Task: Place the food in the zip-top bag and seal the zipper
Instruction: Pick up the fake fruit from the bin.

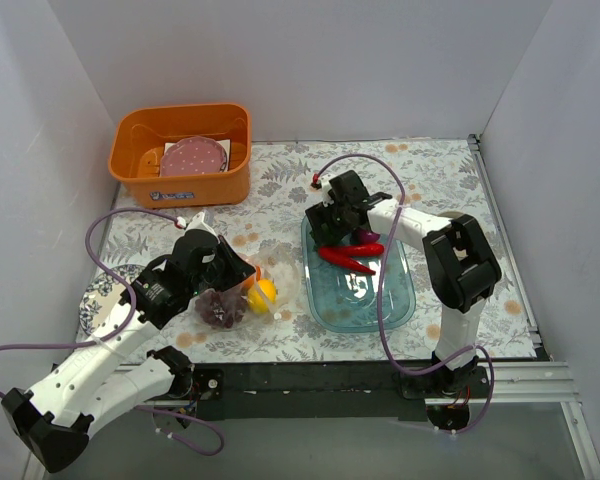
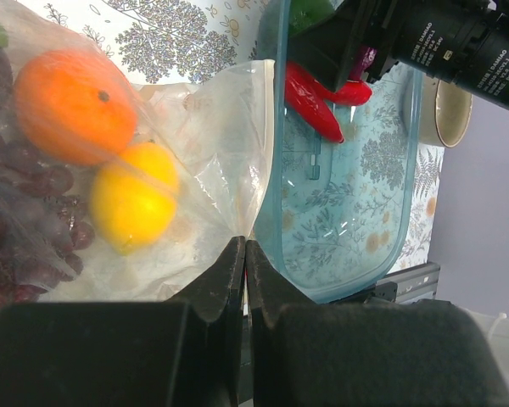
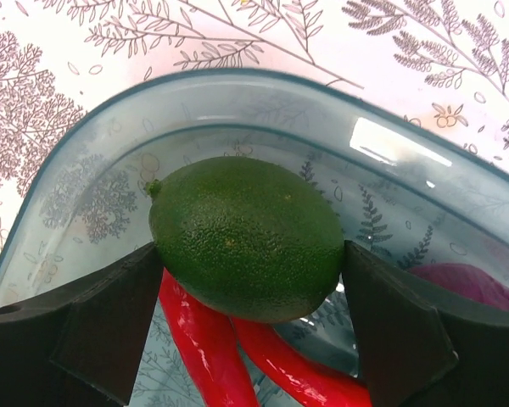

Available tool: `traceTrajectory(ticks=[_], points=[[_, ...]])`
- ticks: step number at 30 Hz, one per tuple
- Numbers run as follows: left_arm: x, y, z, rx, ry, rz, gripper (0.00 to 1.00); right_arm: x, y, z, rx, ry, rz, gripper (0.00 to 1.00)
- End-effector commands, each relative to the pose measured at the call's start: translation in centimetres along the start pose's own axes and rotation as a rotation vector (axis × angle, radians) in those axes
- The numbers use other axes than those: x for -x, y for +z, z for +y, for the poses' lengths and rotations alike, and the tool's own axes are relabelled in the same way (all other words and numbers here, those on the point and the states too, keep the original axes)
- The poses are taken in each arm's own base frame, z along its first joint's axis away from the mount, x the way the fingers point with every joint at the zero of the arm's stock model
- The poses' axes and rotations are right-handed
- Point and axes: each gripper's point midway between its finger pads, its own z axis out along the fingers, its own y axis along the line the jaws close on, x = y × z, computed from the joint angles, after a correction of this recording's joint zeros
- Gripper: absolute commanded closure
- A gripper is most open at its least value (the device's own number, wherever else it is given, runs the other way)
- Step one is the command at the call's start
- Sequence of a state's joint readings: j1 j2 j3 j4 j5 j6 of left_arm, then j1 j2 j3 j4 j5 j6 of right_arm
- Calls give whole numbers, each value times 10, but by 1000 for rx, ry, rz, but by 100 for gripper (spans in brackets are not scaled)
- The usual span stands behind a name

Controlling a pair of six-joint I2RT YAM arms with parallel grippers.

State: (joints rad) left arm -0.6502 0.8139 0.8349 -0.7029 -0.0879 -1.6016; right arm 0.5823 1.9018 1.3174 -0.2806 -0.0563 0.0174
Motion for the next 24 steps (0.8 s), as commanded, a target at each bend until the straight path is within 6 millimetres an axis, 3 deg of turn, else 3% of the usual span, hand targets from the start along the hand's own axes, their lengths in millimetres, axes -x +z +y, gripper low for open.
traceTrajectory(ticks=[1, 5, 10, 16, 18, 24], points=[[1, -2, -2, -9, 0, -2, 100, 14, -16, 7, 42, -20, -71, 10], [1, -1, -3, -11, 0, -2, 100, 20, -17, 3, 21, -21, -82, 2], [-1, 0, -2, -11, 1, 1, 100, 25, -15, 2, 20, -63, -78, 2], [-2, -1, 2, -3, 1, 2, 100, 16, -10, 3, 29, -63, -61, 2], [-3, 0, 2, 0, 1, 4, 100, 14, -9, 4, 39, -60, -55, 7], [-3, 0, 1, -1, 7, 7, 100, 6, -9, 11, 77, -59, -50, 42]])
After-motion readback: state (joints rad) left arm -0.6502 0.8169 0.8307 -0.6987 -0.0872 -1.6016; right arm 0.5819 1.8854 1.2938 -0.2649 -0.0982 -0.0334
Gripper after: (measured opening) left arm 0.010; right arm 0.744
